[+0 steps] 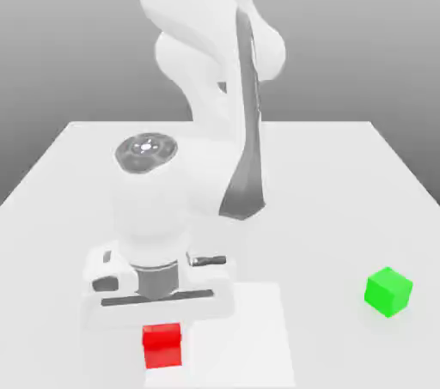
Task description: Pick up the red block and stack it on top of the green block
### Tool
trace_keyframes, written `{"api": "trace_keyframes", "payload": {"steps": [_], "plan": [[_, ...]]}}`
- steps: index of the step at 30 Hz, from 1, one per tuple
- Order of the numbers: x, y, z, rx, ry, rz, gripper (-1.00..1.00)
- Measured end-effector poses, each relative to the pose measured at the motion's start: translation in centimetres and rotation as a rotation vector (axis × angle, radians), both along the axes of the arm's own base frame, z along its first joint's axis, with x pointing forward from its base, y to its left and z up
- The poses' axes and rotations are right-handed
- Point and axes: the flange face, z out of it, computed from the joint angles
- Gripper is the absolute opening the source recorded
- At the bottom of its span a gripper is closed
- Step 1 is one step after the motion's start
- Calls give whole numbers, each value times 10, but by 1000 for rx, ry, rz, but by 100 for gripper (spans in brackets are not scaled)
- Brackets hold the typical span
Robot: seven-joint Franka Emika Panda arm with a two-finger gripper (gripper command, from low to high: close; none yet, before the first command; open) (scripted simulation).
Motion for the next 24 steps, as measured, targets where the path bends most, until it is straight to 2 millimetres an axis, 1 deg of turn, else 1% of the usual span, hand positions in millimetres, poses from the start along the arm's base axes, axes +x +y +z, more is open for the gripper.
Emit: {"api": "trace_keyframes", "payload": {"steps": [2,5,6,8,10,12,14,16,19,23,24], "plan": [[1,0,18,0,0,0,-100],[0,1,52,1,0,0,-100],[1,12,59,2,0,3,-100],[3,48,66,4,-1,11,-100],[2,89,70,6,0,22,-100],[-3,133,75,7,0,37,-100],[-13,178,79,8,0,59,-100],[-27,221,83,8,1,80,-100],[-55,279,89,6,1,103,-100],[-102,345,96,3,0,126,-100],[-114,359,94,2,-1,137,-100]]}}
